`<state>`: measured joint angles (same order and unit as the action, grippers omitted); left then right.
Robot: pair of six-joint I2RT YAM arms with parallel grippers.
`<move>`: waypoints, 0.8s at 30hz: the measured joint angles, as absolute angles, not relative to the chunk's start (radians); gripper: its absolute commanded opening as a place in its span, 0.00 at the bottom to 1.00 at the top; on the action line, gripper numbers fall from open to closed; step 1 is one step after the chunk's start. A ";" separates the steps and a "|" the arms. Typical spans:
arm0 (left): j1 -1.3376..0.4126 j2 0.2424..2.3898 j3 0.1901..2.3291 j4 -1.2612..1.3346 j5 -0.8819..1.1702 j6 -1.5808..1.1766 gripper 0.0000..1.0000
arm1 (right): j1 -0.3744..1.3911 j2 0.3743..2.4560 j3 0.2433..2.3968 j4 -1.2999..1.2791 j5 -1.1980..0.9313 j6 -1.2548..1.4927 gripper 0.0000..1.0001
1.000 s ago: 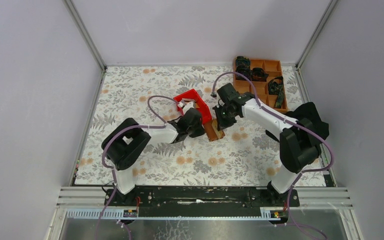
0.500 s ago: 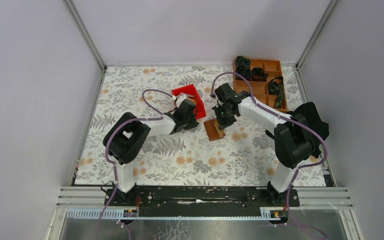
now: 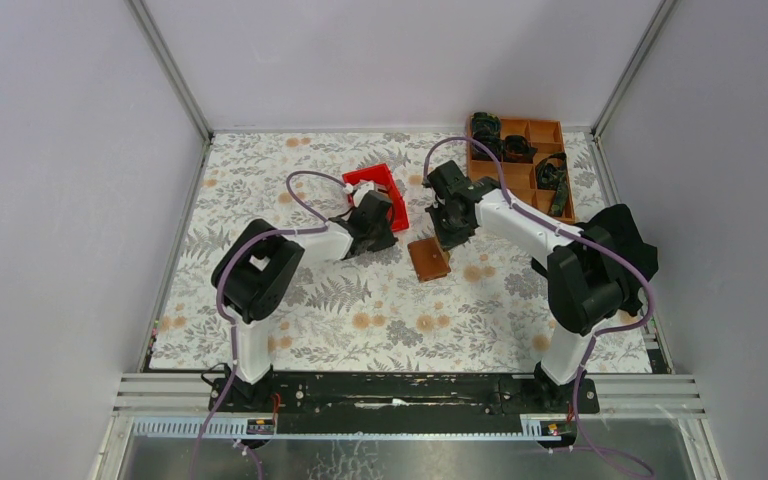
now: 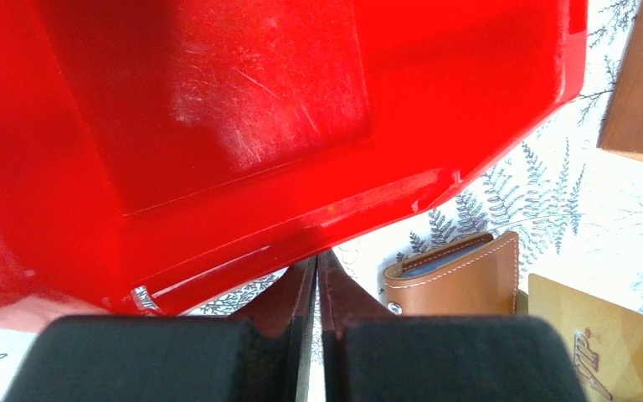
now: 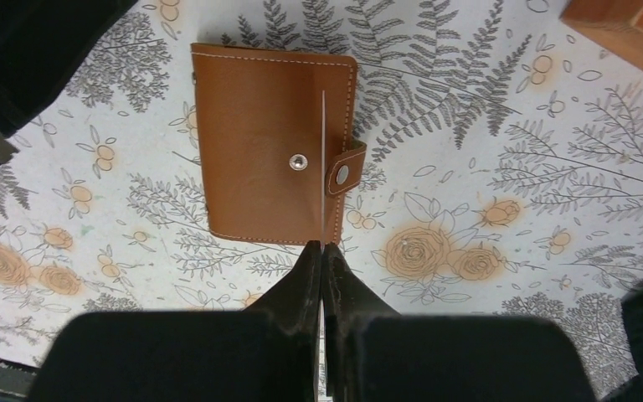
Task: Put the credit cards into the card holder
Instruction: Move the storage box to the center of the board, then open the card holder at the center of the board.
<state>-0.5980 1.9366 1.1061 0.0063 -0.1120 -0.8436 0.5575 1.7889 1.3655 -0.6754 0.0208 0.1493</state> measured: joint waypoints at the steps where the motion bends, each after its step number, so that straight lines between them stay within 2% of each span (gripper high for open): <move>1: -0.596 1.937 1.109 0.003 -0.110 -0.842 0.10 | 0.558 1.789 1.367 -0.677 0.029 0.149 0.00; 24: -0.638 1.885 1.041 0.007 -0.024 -0.861 0.11 | 0.495 1.826 1.362 -0.657 0.043 0.164 0.00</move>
<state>-0.6376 1.8851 1.0412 0.0074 -0.0238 -0.8612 0.4950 1.8263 1.3617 -0.6575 0.0425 0.1642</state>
